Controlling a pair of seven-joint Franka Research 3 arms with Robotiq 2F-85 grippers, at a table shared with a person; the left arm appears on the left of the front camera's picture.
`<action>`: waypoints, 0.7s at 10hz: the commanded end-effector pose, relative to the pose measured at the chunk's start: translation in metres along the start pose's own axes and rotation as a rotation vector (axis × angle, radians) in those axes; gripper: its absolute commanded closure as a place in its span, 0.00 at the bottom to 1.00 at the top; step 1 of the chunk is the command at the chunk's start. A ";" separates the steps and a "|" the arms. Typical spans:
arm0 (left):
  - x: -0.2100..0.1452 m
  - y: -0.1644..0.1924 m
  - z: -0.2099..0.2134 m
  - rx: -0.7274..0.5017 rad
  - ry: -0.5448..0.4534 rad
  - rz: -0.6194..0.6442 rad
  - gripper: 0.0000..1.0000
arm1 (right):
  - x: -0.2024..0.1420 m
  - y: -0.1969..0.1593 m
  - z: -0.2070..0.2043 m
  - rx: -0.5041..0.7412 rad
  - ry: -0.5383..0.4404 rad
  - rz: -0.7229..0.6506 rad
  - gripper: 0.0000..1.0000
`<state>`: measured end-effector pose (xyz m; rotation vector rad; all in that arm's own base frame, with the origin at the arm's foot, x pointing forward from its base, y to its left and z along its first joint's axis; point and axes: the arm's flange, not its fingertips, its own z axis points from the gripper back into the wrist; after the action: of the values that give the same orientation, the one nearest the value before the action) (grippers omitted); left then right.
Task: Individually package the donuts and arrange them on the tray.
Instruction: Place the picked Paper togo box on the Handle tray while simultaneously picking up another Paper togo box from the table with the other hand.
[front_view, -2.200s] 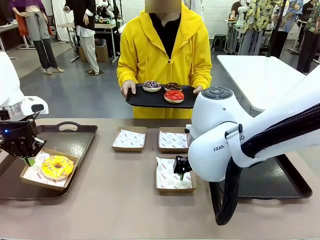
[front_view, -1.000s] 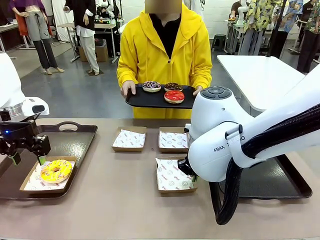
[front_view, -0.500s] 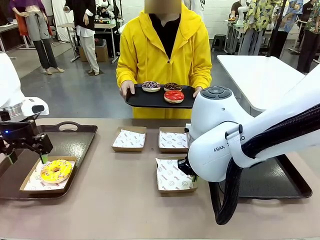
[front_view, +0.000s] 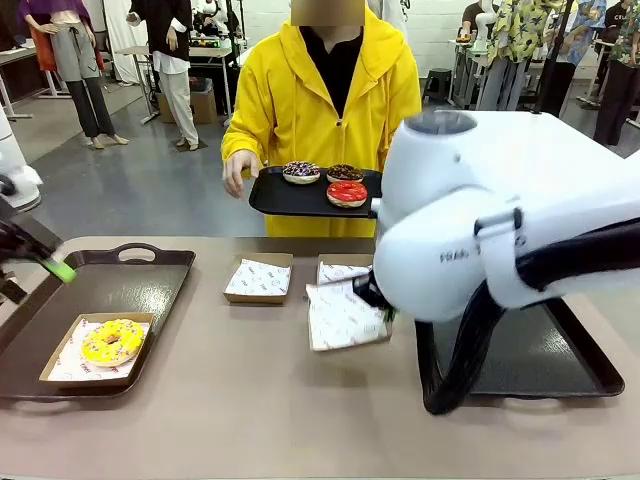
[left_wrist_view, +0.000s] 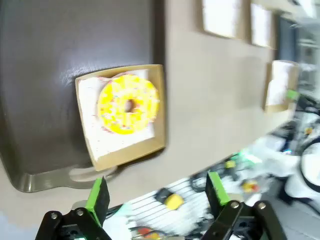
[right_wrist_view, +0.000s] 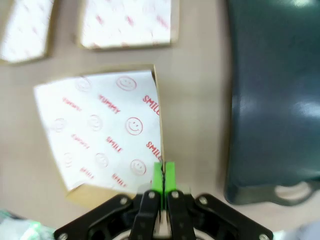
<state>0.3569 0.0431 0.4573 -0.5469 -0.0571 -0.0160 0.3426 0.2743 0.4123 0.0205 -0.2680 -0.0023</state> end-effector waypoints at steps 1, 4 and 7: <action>-0.003 0.037 0.037 -0.304 -0.026 0.037 0.00 | 0.026 -0.002 0.035 0.013 -0.027 -0.034 1.00; -0.018 0.091 0.057 -0.568 -0.074 0.139 0.00 | 0.083 0.007 0.079 0.043 -0.021 -0.057 1.00; -0.030 0.135 0.058 -0.701 -0.106 0.171 0.00 | 0.121 0.019 0.082 0.076 -0.001 -0.044 1.00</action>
<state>0.3218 0.1791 0.4336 -1.2099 -0.0800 0.1960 0.4269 0.2837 0.5249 0.0953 -0.3001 -0.0646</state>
